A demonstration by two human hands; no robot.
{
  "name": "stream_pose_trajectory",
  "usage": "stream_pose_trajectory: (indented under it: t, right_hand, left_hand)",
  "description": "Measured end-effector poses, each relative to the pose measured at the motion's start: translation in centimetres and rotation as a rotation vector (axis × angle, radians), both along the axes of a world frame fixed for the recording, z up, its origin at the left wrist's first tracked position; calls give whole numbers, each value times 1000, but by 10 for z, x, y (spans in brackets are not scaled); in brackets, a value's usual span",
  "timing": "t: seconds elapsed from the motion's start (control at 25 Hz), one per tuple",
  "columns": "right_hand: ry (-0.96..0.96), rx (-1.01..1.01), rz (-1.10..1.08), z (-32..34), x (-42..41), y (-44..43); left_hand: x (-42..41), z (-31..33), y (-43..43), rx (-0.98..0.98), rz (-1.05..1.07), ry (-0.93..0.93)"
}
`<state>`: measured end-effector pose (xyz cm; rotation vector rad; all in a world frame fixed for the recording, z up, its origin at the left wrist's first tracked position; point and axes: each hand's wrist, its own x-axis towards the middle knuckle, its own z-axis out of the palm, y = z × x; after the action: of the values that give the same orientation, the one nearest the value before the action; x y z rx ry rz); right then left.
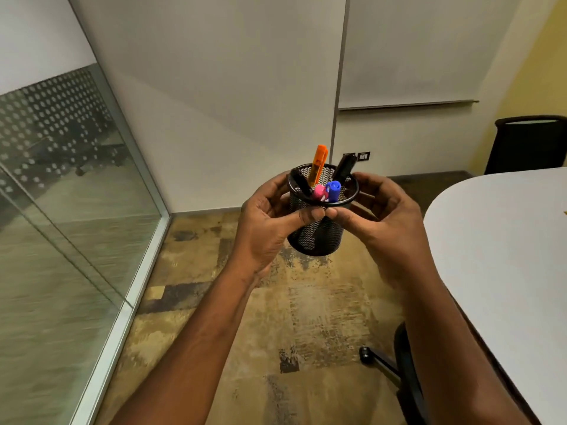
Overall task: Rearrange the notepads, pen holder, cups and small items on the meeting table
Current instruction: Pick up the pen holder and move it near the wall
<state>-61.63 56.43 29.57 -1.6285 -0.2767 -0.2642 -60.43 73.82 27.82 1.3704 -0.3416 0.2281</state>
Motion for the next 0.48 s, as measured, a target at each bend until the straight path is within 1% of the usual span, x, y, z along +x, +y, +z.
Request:
stream_pose_trajectory:
  t: [0.2, 0.24, 0.28, 0.44, 0.48]
  right_hand:
    - [-24, 11, -56, -7, 101, 22]
    - [-39, 18, -62, -8, 133, 22]
    - [-42, 20, -68, -7, 137, 21]
    - [-7, 57, -44, 0, 246, 11]
    - [8, 62, -30, 0, 259, 12]
  left_hand:
    - [108, -6, 24, 25, -43, -1]
    - [141, -6, 25, 41, -57, -15]
    - [145, -3, 23, 54, -78, -9]
    - [253, 6, 12, 27, -78, 9]
    - [264, 6, 11, 28, -86, 19]
